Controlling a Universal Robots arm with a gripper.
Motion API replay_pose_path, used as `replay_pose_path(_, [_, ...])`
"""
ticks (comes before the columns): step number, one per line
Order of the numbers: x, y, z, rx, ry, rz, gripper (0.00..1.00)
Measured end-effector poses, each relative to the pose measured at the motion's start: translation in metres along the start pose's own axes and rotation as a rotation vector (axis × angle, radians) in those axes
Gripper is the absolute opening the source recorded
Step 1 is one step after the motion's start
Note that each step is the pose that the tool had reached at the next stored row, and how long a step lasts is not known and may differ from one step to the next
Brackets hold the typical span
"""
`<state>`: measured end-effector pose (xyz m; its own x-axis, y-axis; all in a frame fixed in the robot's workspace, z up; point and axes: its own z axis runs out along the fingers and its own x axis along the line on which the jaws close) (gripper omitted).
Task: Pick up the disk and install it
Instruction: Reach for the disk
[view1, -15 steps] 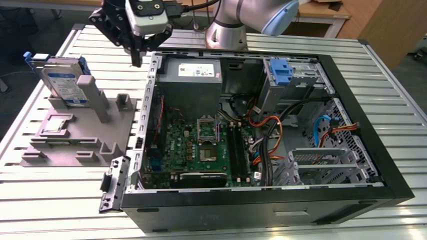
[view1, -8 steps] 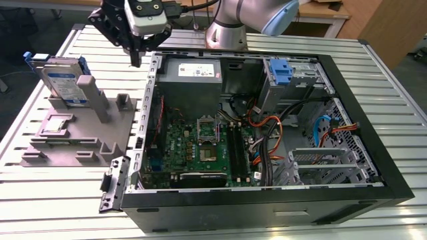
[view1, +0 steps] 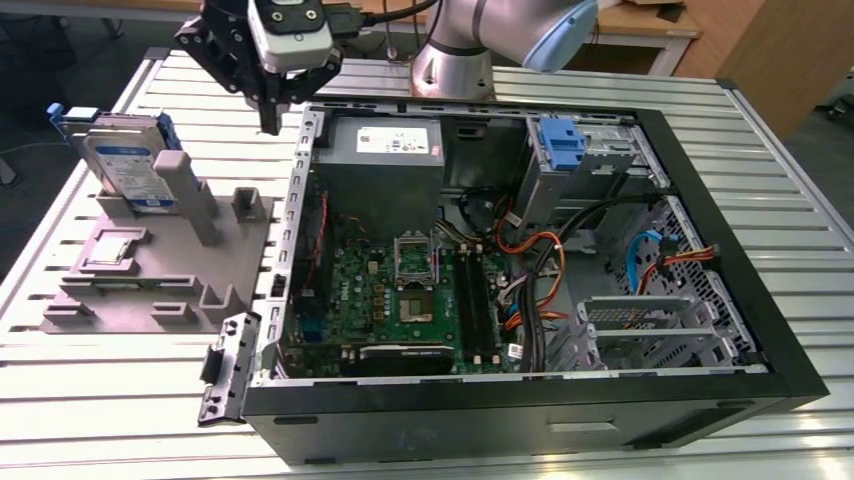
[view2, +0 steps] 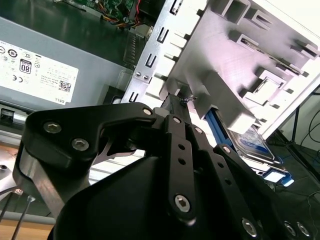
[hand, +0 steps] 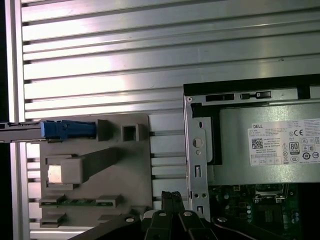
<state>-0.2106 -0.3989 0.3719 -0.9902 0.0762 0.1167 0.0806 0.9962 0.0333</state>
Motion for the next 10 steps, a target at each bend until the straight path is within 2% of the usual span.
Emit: replay_pose_path(10, [0.0017, -0.0002, 0.0011, 0.0003, 0.0061, 0.0, 0.1])
